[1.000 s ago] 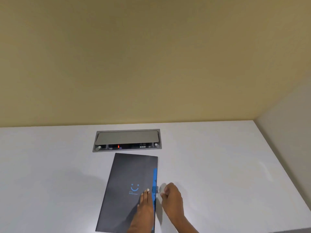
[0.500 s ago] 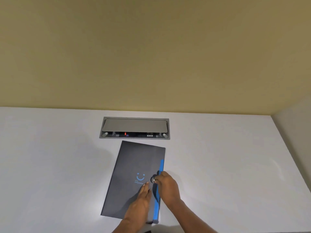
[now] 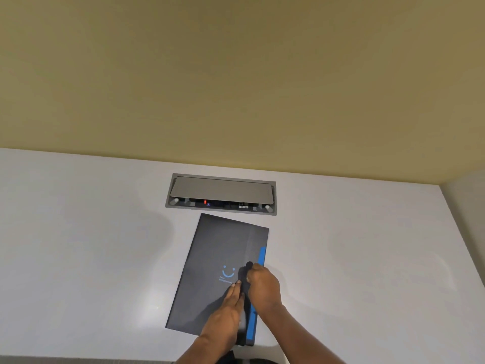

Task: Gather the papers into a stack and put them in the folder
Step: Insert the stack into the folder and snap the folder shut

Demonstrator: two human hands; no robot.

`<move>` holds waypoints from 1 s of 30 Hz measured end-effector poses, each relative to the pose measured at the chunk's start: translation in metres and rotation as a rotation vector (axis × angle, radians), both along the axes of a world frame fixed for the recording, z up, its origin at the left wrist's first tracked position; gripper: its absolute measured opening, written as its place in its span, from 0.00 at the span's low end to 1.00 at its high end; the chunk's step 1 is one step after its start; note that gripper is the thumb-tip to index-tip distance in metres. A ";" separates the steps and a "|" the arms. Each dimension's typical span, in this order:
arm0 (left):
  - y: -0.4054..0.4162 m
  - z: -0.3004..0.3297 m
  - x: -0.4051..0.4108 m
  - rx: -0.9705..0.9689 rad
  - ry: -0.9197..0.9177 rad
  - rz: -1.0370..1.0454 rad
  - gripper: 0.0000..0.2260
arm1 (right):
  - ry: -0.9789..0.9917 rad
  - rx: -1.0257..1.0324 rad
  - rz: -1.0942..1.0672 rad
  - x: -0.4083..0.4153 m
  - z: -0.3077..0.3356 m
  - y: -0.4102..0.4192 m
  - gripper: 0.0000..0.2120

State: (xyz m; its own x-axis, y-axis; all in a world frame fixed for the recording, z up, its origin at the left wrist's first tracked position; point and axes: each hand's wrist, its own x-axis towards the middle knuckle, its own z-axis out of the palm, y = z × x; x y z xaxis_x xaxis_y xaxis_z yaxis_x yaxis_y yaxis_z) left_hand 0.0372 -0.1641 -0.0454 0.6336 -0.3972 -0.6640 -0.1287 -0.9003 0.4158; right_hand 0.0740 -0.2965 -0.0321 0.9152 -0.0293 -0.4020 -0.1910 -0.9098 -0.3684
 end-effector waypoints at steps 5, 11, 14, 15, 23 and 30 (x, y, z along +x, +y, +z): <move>0.006 -0.007 -0.010 -0.054 -0.025 0.053 0.36 | -0.025 0.003 -0.054 0.000 -0.003 0.007 0.12; 0.037 0.007 -0.003 -0.273 -0.104 0.432 0.24 | -0.043 0.051 -0.127 -0.003 -0.004 0.000 0.10; 0.067 0.013 0.006 -0.286 -0.281 0.688 0.14 | -0.076 0.156 -0.364 -0.011 -0.005 -0.007 0.15; 0.077 0.014 0.008 -0.282 -0.336 0.751 0.13 | -0.071 0.214 -0.447 -0.015 -0.006 -0.009 0.18; 0.118 0.003 0.011 -0.306 -0.366 1.034 0.16 | 0.034 0.447 -0.775 -0.026 0.000 -0.009 0.17; 0.128 0.001 0.012 -0.339 -0.227 1.180 0.18 | 0.077 0.523 -0.848 -0.032 0.004 -0.001 0.13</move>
State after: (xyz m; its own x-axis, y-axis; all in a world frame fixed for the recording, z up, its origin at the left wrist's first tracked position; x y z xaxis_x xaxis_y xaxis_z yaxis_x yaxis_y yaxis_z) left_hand 0.0492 -0.0359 -0.0445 0.8062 0.3613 -0.4686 0.5849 -0.3673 0.7232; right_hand 0.0418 -0.2975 -0.0284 0.6450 -0.4631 -0.6079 -0.7420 -0.1891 -0.6432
